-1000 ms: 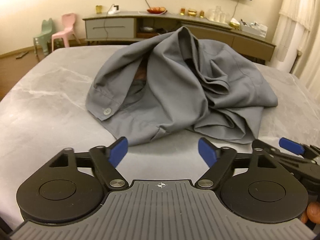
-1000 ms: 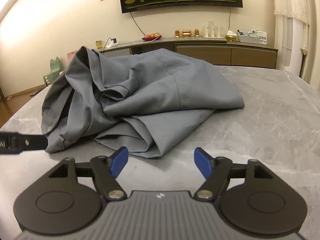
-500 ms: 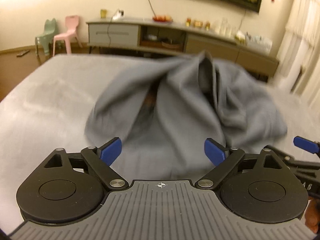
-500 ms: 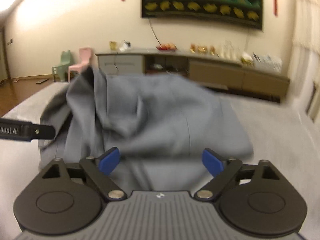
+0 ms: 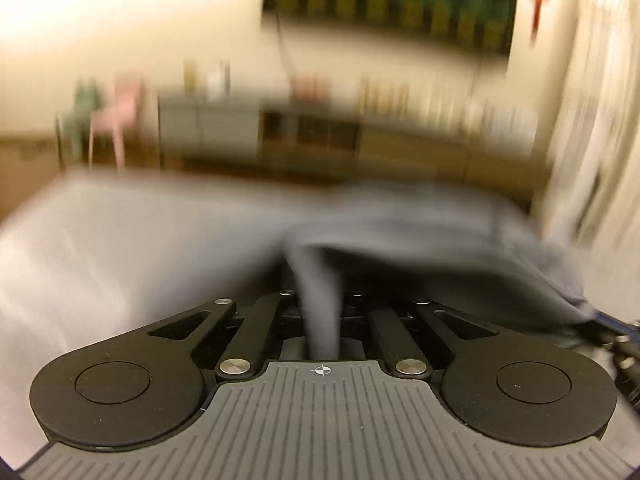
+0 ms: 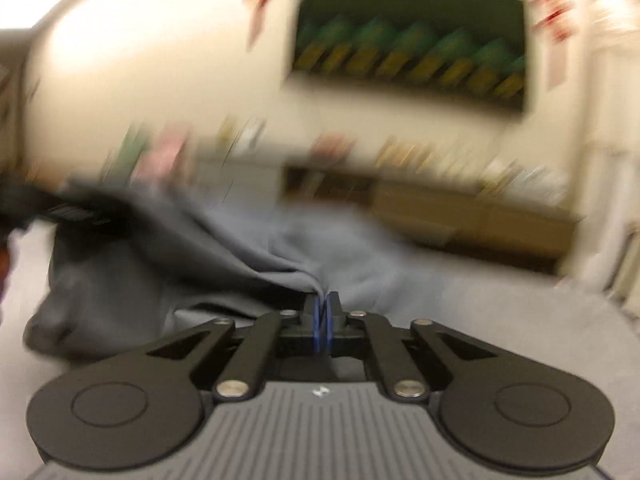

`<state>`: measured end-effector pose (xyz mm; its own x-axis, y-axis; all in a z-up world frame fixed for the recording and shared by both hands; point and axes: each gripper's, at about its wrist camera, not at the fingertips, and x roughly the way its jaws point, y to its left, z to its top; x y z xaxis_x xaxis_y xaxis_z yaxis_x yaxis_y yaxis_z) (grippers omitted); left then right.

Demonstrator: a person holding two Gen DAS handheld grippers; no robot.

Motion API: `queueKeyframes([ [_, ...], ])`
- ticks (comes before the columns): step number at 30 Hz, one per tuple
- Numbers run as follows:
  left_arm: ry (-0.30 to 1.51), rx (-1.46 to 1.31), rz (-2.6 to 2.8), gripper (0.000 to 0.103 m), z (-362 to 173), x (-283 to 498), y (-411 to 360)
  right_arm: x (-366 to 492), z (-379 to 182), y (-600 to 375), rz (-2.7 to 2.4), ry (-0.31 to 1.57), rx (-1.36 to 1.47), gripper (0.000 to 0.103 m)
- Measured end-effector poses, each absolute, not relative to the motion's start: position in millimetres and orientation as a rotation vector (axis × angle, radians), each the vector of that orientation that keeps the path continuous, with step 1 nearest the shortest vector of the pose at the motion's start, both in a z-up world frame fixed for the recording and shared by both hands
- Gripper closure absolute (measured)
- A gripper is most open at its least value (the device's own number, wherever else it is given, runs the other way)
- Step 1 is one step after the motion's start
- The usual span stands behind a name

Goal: Fold clothes

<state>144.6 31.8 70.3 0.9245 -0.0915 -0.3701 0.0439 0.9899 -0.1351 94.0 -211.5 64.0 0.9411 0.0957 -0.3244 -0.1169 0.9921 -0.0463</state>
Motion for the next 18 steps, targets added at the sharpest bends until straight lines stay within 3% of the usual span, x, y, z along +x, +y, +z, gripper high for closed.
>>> queueKeyframes([
  [3, 0.088, 0.034, -0.143, 0.103, 126.7, 70.4, 20.7, 48.2, 117.6, -229.5, 0.083, 0.083, -0.003, 0.103],
  [4, 0.070, 0.119, -0.158, 0.103, 127.3, 50.4, 10.7, 38.6, 122.9, -229.2, 0.057, 0.051, -0.015, 0.103],
  [5, 0.167, 0.176, -0.202, 0.103, 111.7, 43.7, 2.7, 34.7, 121.5, -230.8, 0.028, 0.059, -0.019, 0.102],
  [8, 0.609, 0.312, -0.351, 0.103, 36.1, 43.1, -16.5, 68.2, 77.0, -236.0, -0.008, 0.381, 0.021, 0.100],
  [10, 0.706, 0.314, -0.362, 0.103, 9.2, 26.7, -13.0, 85.7, 45.8, -249.3, 0.008, 0.566, 0.143, 0.090],
  [11, 0.735, 0.299, -0.365, 0.100, 0.4, 17.3, -9.4, 88.1, 36.9, -252.5, 0.012, 0.618, 0.195, 0.090],
  [13, 0.766, 0.266, -0.359, 0.082, -9.8, -0.8, -0.3, 81.2, 37.3, -244.4, 0.015, 0.616, 0.168, 0.085],
  [15, 0.726, 0.242, -0.320, 0.063, -1.0, -17.4, 13.9, 72.6, 46.7, -237.1, 0.004, 0.570, 0.115, 0.063],
  [16, 0.707, 0.254, -0.305, 0.060, 3.2, -23.0, 20.3, 70.1, 52.8, -234.1, -0.005, 0.552, 0.103, 0.048],
  [18, 0.672, 0.273, -0.280, 0.057, 8.7, -30.5, 33.6, 68.4, 60.0, -239.6, -0.010, 0.524, 0.108, 0.045],
])
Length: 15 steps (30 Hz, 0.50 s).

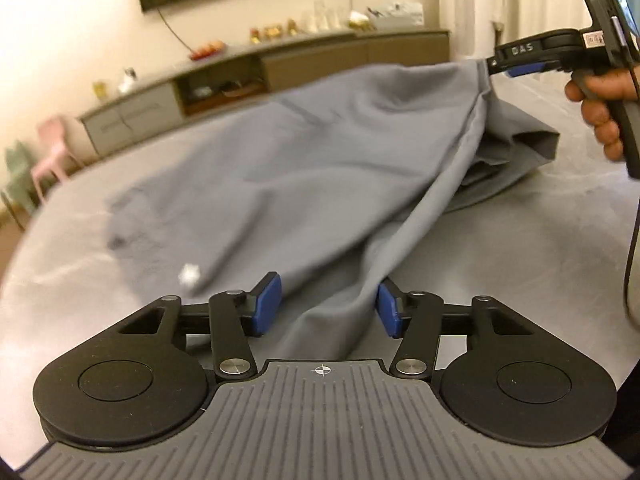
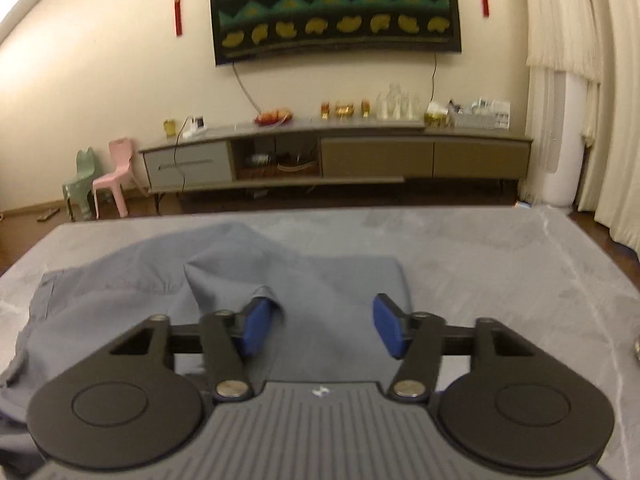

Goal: Fold clothes

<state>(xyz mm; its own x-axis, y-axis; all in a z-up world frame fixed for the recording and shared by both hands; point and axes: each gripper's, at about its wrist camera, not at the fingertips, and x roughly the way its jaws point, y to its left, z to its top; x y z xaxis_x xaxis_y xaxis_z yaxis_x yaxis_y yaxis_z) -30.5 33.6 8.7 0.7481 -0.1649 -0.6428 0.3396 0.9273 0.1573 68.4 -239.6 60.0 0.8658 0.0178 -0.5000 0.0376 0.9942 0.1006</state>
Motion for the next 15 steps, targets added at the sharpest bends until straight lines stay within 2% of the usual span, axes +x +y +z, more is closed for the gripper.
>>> queueKeyframes([
  [3, 0.634, 0.248, -0.238, 0.046, 17.6, -38.1, 60.7, 68.5, 75.8, -244.5, 0.019, 0.467, 0.200, 0.039],
  [10, 0.552, 0.015, -0.322, 0.045, 38.3, -47.9, 100.0, 72.7, 68.8, -298.6, 0.146, 0.382, 0.553, 0.040],
  [11, 0.532, -0.060, -0.374, 0.043, 43.7, -51.7, 112.9, 73.0, 65.6, -311.8, 0.151, 0.359, 0.624, 0.040],
  [13, 0.509, -0.225, -0.495, 0.032, 55.1, -57.7, 141.2, 76.5, 57.6, -338.1, 0.149, 0.322, 0.738, 0.040],
  [15, 0.503, -0.223, -0.477, 0.032, 63.1, -59.0, 151.8, 81.6, 56.6, -340.1, 0.088, 0.339, 0.682, 0.038],
])
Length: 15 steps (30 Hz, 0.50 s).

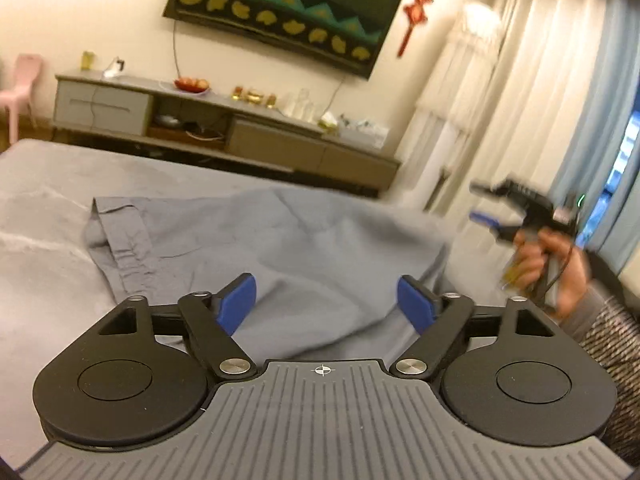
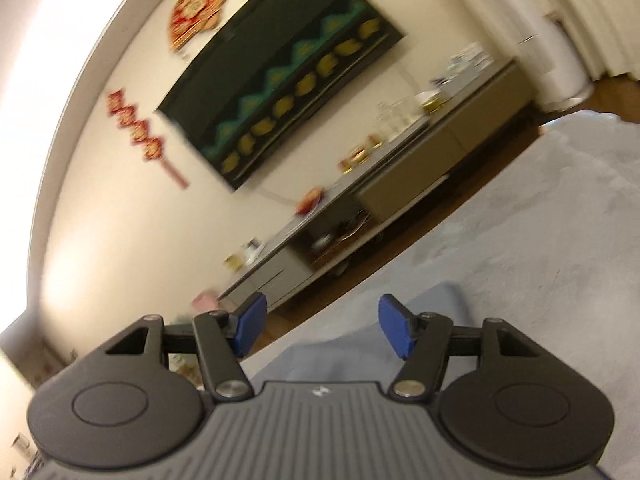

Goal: Fold clothes

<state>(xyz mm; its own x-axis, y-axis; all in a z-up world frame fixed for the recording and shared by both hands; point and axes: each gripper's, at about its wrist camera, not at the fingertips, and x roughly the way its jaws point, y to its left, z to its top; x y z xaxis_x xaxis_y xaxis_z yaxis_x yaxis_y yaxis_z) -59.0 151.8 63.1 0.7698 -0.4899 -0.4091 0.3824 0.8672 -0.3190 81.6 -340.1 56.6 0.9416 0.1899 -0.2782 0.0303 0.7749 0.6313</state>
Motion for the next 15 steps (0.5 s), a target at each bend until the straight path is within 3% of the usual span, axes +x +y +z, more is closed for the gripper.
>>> queueKeyframes([
  [5, 0.628, 0.380, -0.422, 0.033, 32.5, -41.4, 83.3, 93.9, 50.5, -332.5, 0.004, 0.394, 0.559, 0.038],
  [8, 0.684, 0.544, -0.458, 0.034, -3.1, -23.7, 48.1, 98.7, 45.0, -314.5, 0.052, 0.438, 0.509, 0.034],
  [9, 0.680, 0.598, -0.446, 0.046, -13.6, -16.8, 39.7, 97.7, 44.5, -309.2, 0.051, 0.446, 0.480, 0.034],
  [10, 0.671, 0.657, -0.426, 0.096, -23.4, -9.1, 32.1, 96.7, 43.9, -303.9, 0.050, 0.454, 0.452, 0.033],
  [11, 0.659, 0.662, -0.392, 0.103, -24.0, 1.2, 30.4, 96.3, 43.2, -300.9, 0.039, 0.457, 0.431, 0.032],
  [12, 0.644, 0.626, -0.349, 0.103, -17.5, 13.5, 33.0, 94.9, 42.7, -299.4, 0.028, 0.463, 0.417, 0.031],
  [15, 0.537, 0.157, -0.223, 0.103, 55.1, 44.1, 92.6, 89.6, 41.7, -305.1, -0.005, 0.469, 0.433, 0.030],
])
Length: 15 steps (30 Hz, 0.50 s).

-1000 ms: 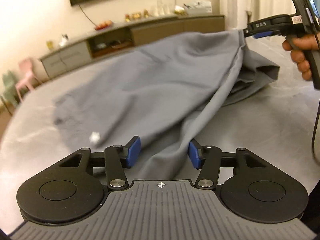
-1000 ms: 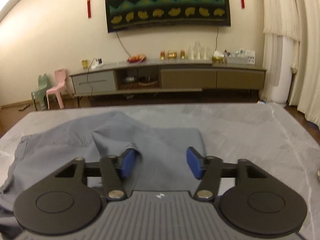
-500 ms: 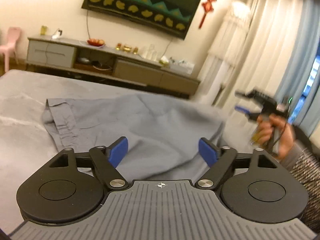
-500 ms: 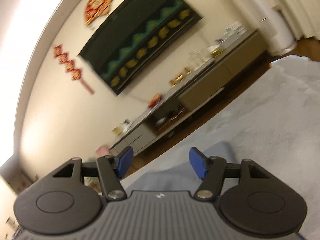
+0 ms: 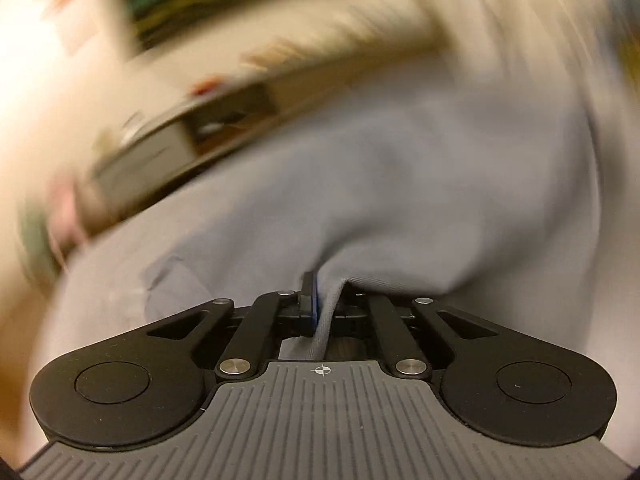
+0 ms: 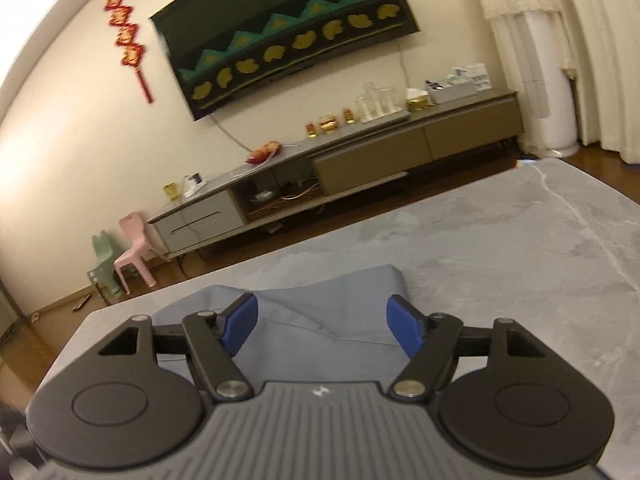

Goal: Fold clothes

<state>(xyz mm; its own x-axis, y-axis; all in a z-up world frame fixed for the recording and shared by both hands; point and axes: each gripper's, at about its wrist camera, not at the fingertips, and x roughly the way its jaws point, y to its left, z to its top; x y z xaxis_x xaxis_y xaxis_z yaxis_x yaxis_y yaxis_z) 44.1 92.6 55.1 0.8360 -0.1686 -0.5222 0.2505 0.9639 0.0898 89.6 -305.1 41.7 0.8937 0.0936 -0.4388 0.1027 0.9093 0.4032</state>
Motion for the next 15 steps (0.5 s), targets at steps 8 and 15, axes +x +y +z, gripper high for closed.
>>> queueKeyframes([
  [8, 0.380, -0.118, -0.005, 0.103, 154.1, 52.9, 195.4, 110.8, 12.9, -291.0, 0.094, 0.675, 0.377, 0.016],
  [15, 0.400, -0.131, 0.033, 0.103, 175.5, 71.3, 222.7, 128.9, -22.0, -213.8, 0.225, 0.853, 0.181, 0.097],
])
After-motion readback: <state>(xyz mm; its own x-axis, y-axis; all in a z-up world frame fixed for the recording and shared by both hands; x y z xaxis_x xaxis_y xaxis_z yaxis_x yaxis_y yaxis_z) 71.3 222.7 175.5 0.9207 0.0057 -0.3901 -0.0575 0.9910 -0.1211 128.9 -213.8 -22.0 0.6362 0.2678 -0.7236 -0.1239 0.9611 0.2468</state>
